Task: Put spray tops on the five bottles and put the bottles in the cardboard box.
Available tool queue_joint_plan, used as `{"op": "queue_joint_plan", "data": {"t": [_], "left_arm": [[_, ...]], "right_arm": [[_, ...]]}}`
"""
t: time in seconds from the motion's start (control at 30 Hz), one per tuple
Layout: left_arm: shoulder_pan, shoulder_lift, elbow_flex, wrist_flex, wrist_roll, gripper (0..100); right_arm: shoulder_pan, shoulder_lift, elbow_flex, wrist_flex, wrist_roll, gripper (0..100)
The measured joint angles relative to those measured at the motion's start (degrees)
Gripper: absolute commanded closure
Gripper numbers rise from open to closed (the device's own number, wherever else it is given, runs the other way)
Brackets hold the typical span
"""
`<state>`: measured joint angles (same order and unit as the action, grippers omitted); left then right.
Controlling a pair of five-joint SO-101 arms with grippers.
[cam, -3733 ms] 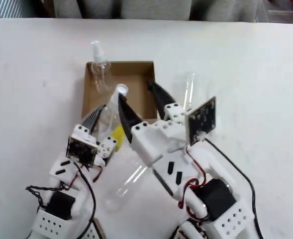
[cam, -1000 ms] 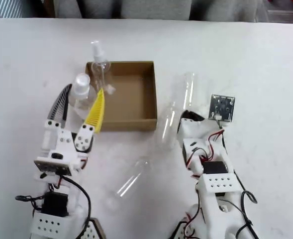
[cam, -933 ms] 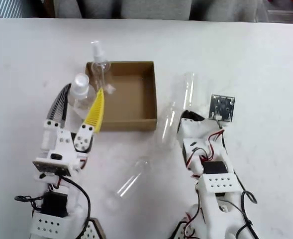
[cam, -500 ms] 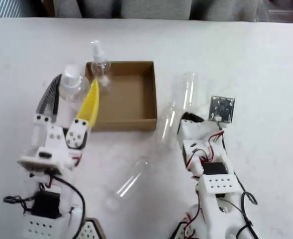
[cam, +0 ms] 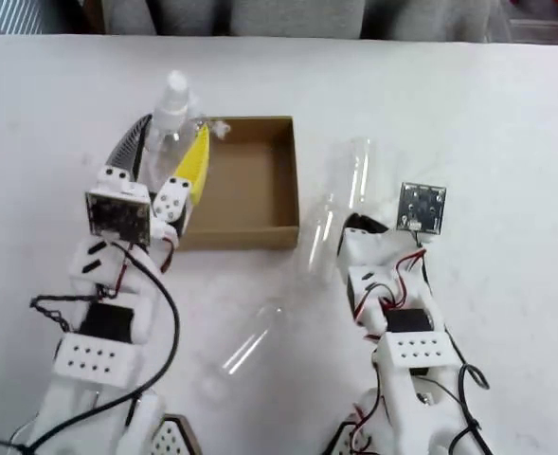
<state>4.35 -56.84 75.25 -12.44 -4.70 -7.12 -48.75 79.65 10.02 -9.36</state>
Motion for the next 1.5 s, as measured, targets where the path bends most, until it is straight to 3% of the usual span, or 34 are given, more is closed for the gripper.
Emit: {"op": "queue_joint_plan", "data": {"t": [0.17,0.87,1.07,1.5], "left_arm": [[0.0,9.7,2.1,-12.7,0.0,93],[0.0,52.6,0.8,-50.3,0.0,93],[0.0,60.3,-0.1,-56.0,0.0,93],[0.0,60.8,-0.1,-56.4,0.0,92]], "right_arm": [[0.0,0.0,0.0,0.0,0.0,97.8],[0.0,0.0,0.0,0.0,0.0,97.8],[0.0,0.0,0.0,0.0,0.0,97.8],[0.0,0.0,0.0,0.0,0.0,97.8]]}}
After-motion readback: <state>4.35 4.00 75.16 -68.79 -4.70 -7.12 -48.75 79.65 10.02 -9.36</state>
